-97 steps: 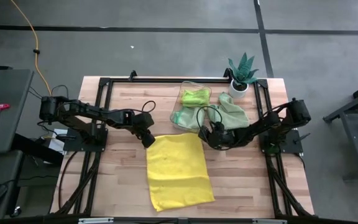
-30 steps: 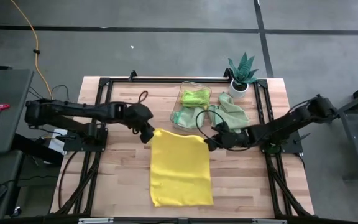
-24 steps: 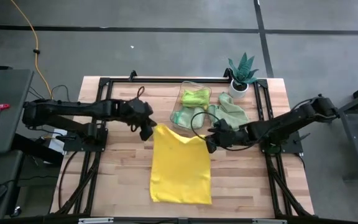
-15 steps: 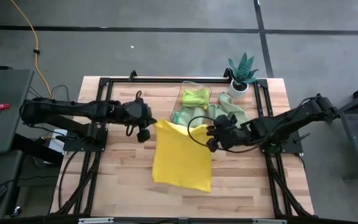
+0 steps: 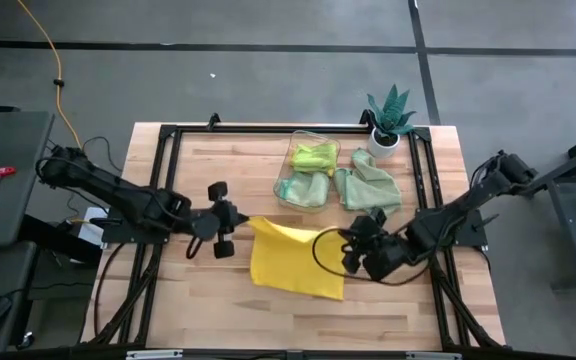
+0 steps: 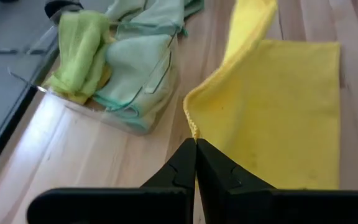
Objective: Fold microfiber towels
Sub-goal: Fold the yellow towel
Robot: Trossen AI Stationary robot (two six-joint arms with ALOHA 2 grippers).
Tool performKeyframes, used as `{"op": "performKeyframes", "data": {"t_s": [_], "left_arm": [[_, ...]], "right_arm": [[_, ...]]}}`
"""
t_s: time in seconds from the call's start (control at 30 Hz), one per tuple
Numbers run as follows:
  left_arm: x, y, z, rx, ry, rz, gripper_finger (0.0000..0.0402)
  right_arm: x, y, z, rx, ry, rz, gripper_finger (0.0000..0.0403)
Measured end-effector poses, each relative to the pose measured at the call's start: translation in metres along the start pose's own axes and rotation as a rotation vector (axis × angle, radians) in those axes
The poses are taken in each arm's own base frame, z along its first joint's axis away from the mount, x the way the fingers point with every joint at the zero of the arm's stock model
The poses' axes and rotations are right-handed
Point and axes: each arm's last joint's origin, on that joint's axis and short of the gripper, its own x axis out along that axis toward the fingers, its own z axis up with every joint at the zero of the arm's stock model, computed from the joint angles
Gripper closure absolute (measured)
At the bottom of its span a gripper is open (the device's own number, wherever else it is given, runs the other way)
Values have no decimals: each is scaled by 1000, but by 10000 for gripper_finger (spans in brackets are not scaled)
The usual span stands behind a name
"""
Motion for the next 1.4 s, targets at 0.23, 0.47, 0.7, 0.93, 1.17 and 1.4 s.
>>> {"op": "performKeyframes", "data": {"t_s": [0.23,0.47,0.7,0.93,1.17,1.4], "left_arm": [[14,-26,-6,61,40,-34,401],[36,-58,-19,55,131,-134,401],[49,-84,-34,51,188,-147,401],[65,-96,-44,12,236,-141,396],[70,-95,-45,-20,310,-225,359],[50,-78,-35,-24,301,-281,294]], "right_arm": [[10,30,-33,-28,57,71,403],[16,49,-62,14,107,100,403],[20,60,-85,54,169,111,403],[26,63,-95,142,238,106,402],[30,66,-91,154,361,188,339],[14,62,-69,60,394,208,229]]}}
